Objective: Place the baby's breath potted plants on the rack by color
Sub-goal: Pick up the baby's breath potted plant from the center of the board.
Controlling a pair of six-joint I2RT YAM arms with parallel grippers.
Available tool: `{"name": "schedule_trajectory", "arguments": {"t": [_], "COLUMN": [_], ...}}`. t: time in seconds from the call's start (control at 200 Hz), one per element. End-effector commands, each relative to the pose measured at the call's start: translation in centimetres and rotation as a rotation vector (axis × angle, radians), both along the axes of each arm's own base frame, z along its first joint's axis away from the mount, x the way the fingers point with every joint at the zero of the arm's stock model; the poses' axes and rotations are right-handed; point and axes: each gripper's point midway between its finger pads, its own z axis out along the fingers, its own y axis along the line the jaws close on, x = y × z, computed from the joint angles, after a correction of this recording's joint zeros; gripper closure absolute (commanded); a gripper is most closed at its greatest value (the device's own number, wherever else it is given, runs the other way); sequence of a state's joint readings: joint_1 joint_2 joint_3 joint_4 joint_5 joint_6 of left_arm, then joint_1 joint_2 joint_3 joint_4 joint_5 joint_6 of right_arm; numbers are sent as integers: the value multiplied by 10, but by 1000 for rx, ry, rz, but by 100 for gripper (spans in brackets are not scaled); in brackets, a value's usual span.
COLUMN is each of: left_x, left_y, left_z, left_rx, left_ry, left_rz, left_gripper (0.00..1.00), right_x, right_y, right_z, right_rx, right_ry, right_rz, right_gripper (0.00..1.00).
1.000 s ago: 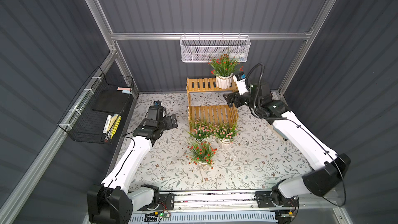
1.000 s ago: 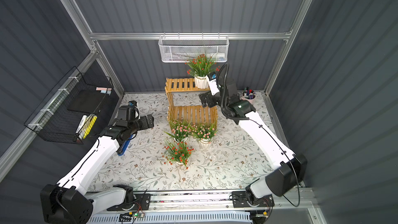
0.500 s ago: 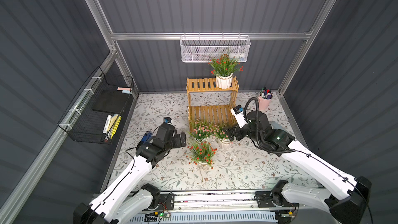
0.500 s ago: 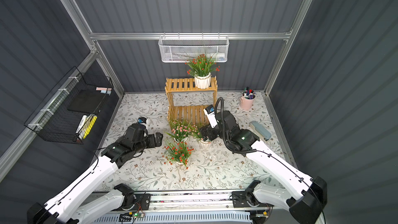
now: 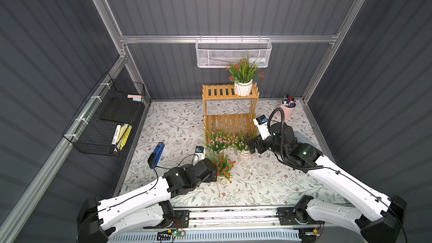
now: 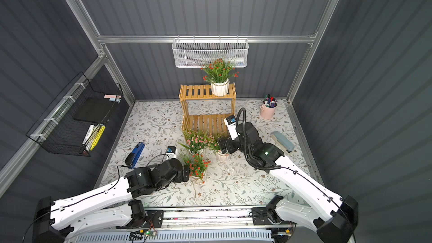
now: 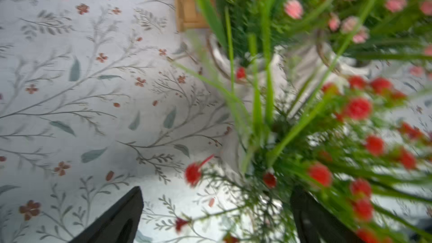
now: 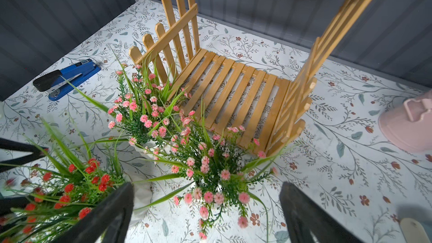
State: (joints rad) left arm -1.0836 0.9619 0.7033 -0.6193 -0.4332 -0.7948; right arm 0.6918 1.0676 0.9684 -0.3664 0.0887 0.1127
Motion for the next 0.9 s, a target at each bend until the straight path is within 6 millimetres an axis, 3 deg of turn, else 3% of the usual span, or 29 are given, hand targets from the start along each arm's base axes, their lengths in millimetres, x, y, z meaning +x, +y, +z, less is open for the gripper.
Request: {"name": "schedule_trajectory", "arguments": {"t": [0.0, 0.175, 0.335, 0.44, 0.655, 0.896], "left_x": [-11, -41, -55, -62, -61, -53], "left_y": [-29, -56, -65, -66, -67, -53], "left_z": [8, 7, 8, -7, -16, -34], "left_rx": [-21, -12, -43, -57, -102, -127], "left_ry": [-77, -143, -180, -166, -226, -283], "left_rz": [-72, -186, -209, -200, -163, -125], "left_gripper": [1, 1, 0, 0, 1, 1], "right_x": [0, -4, -5, -6, -7, -9], "right_y": [-8, -11, -11, -11, -11, -8], "right_z": [-7, -10, -15, -18, -22, -25], "right_rx": [10, 20, 28, 30, 41, 38], "right_ry": [5, 12, 18, 25, 28, 41], "right_rz": [-47, -53, -53, -51, -56, -34], "right_gripper": [1, 1, 1, 1, 1, 1]}}
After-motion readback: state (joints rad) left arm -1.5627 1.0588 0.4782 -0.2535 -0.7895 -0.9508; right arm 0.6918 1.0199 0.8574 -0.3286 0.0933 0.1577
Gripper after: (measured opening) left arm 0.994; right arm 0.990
